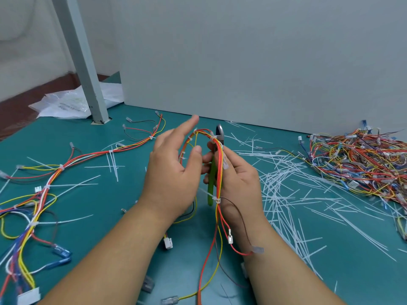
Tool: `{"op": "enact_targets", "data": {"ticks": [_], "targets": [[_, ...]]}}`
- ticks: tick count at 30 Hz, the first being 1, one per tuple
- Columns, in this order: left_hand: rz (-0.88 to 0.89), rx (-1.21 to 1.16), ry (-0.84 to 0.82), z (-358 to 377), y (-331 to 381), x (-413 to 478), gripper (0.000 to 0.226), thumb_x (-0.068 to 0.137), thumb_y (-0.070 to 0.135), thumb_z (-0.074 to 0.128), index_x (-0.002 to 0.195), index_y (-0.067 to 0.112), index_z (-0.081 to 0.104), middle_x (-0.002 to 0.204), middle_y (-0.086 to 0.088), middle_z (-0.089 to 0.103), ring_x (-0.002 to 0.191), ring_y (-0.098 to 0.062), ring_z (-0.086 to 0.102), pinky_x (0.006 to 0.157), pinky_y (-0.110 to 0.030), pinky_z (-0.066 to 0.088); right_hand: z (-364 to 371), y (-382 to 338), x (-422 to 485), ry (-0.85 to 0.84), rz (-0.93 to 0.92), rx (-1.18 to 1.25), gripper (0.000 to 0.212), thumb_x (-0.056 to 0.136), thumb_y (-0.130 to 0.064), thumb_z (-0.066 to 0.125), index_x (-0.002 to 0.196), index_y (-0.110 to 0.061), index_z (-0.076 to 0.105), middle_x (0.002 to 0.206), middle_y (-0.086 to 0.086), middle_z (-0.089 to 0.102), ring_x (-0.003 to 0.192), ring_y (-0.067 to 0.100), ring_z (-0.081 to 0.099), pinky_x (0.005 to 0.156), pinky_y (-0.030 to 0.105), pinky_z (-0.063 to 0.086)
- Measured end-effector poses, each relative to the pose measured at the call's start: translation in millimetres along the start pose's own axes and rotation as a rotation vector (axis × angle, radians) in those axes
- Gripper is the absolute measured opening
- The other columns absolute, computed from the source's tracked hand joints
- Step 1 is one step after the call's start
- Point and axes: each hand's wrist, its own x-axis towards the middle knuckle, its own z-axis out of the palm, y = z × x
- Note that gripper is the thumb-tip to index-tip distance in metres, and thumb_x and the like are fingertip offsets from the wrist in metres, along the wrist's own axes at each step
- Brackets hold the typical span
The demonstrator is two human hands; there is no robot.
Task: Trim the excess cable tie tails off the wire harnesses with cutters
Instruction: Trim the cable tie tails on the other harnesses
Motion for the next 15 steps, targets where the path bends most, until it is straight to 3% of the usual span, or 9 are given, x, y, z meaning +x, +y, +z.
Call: {"op": "enact_targets", "data": {"ticks": [2, 5, 10, 12, 15], "targets": [[-0.01, -0.037, -0.081, -0.3, -0.5, 3.4, 0.043, 0.1, 0.018, 0.058, 0.14, 0.034, 0.059, 0.13, 0.011, 0.059, 0.123, 0.01, 0.05, 0.1, -0.006, 0.038, -0.5, 0.2, 2.9, -0.021, 0.065, 0.098, 0.02, 0.091, -0.031, 0.063, 0.094, -0.029, 0.083, 0.084, -0.002, 0.074, 0.068, 0.014, 0.067, 0.062, 0.024, 0.052], [0.048, 0.009, -0.09, 1.7, 1.0, 7.2, 0.034, 0.097, 0.027, 0.059, 0.128, 0.041, 0.064, 0.128, 0.024, 0.061, 0.127, -0.006, 0.052, 0.108, -0.02, 0.039, -2.9, 2.8, 7.9, -0.026, 0.135, 0.247, 0.021, 0.088, -0.032, 0.065, 0.096, -0.024, 0.083, 0.089, 0.002, 0.074, 0.07, 0.018, 0.065, 0.062, 0.029, 0.05], [0.107, 0.059, -0.036, 8.9, 3.3, 12.2, 0.029, 0.095, 0.033, 0.059, 0.121, 0.046, 0.066, 0.115, 0.016, 0.059, 0.118, -0.016, 0.052, 0.103, -0.048, 0.043, -8.7, 6.6, 14.1, -0.069, 0.188, 0.313, 0.023, 0.089, -0.033, 0.063, 0.094, -0.025, 0.084, 0.087, 0.003, 0.075, 0.073, 0.02, 0.069, 0.076, 0.044, 0.048], [0.103, 0.031, -0.023, 10.8, 2.0, 15.1, 0.022, 0.094, 0.031, 0.064, 0.112, 0.041, 0.073, 0.111, 0.014, 0.059, 0.116, -0.015, 0.054, 0.101, -0.047, 0.045, -8.5, 8.2, 14.2, -0.07, 0.2, 0.305, 0.024, 0.09, -0.033, 0.061, 0.092, -0.026, 0.084, 0.086, 0.004, 0.075, 0.074, 0.021, 0.07, 0.079, 0.046, 0.048], [0.143, -0.002, -0.001, 11.3, 0.0, 19.7, 0.015, 0.092, 0.02, 0.07, 0.104, 0.024, 0.077, 0.111, 0.009, 0.067, 0.117, -0.008, 0.058, 0.104, -0.031, 0.045, -6.1, 10.5, 13.7, -0.078, 0.192, 0.296, 0.024, 0.091, -0.034, 0.061, 0.093, -0.024, 0.084, 0.087, 0.007, 0.069, 0.077, 0.024, 0.067, 0.077, 0.047, 0.047]]}}
